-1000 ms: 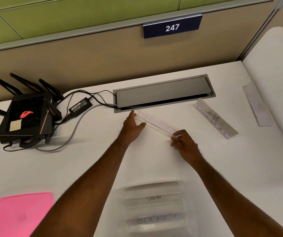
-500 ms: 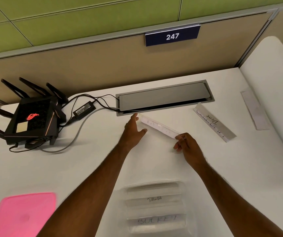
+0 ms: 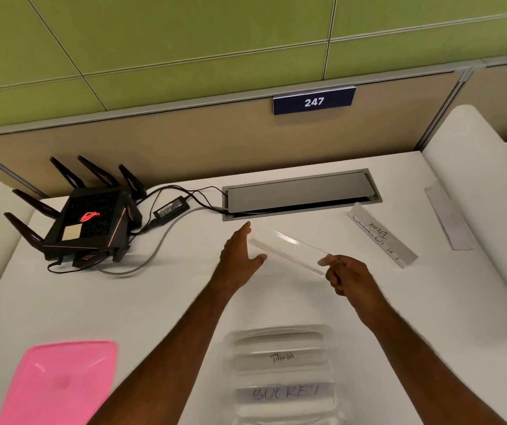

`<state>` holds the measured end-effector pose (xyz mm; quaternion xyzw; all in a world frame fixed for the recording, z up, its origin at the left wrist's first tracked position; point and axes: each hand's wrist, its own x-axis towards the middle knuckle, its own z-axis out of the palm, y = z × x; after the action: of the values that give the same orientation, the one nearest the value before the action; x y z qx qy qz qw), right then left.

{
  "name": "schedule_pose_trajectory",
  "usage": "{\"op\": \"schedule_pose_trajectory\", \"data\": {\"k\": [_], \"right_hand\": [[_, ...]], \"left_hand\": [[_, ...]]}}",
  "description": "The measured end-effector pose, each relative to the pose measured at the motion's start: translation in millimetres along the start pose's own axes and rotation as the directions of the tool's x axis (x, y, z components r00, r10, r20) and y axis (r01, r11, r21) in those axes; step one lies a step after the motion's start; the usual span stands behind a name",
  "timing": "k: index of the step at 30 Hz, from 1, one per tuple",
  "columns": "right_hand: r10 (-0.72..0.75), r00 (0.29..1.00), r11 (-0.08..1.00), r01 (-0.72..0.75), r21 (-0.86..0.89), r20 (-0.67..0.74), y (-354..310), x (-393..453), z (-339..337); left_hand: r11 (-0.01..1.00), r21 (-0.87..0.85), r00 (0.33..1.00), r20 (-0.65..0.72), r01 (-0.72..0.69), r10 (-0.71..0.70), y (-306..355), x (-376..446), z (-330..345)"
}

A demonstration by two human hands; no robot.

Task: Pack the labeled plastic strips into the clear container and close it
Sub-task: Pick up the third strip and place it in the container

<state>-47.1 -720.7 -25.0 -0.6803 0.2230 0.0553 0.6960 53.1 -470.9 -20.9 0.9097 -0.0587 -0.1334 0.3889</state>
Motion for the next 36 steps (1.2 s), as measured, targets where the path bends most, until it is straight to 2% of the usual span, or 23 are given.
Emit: {"op": "schedule_pose_trajectory", "data": {"k": [6,10,15,21,23,27,32,34,36], "right_hand": [[0.077,0.985,0.979,-0.104,0.173,0.156,-11.3,-22.2,-4.9],[0.116,0.967,0.946,-0.178,0.271,0.228,-16.9,-37.5,-7.4],[0.183,0.931,0.864,-0.306,0.400,0.317,-27.6,-58.1,-7.0],[0.279,0.872,0.774,-0.452,0.443,0.403,-34.3,-77.1,-1.3],[0.296,0.870,0.786,-0.456,0.418,0.394,-31.7,-80.1,-1.1],[0.282,0.914,0.888,-0.364,0.280,0.292,-24.6,-83.7,-3.9],[0.231,0.970,0.973,-0.229,-0.033,0.079,-21.7,-88.7,-1.5],[0.100,0.995,0.978,-0.101,-0.180,-0.012,-17.2,-91.2,2.4],[-0.101,0.994,0.953,0.083,-0.291,-0.047,-11.2,-95.8,4.8]], "left_hand": [[0.997,0.056,0.999,-0.022,-0.045,0.047,-3.7,-33.4,-11.1],[0.969,0.168,0.979,-0.061,-0.182,0.194,-11.4,-54.3,-17.3],[0.867,0.384,0.925,-0.074,-0.318,0.372,-21.4,-77.6,-29.4],[0.817,0.407,0.873,-0.089,-0.408,0.480,-30.9,-105.3,-40.2],[0.805,0.419,0.865,-0.084,-0.420,0.494,-34.2,-113.5,-43.5],[0.793,0.430,0.860,-0.071,-0.431,0.506,-39.6,-128.2,-51.3],[0.817,0.384,0.871,-0.060,-0.431,0.487,-44.5,-142.6,-57.6],[0.832,0.365,0.880,-0.062,-0.418,0.470,-45.3,-147.4,-58.6],[0.840,0.355,0.886,-0.061,-0.410,0.459,-45.9,-152.5,-58.4]]}}
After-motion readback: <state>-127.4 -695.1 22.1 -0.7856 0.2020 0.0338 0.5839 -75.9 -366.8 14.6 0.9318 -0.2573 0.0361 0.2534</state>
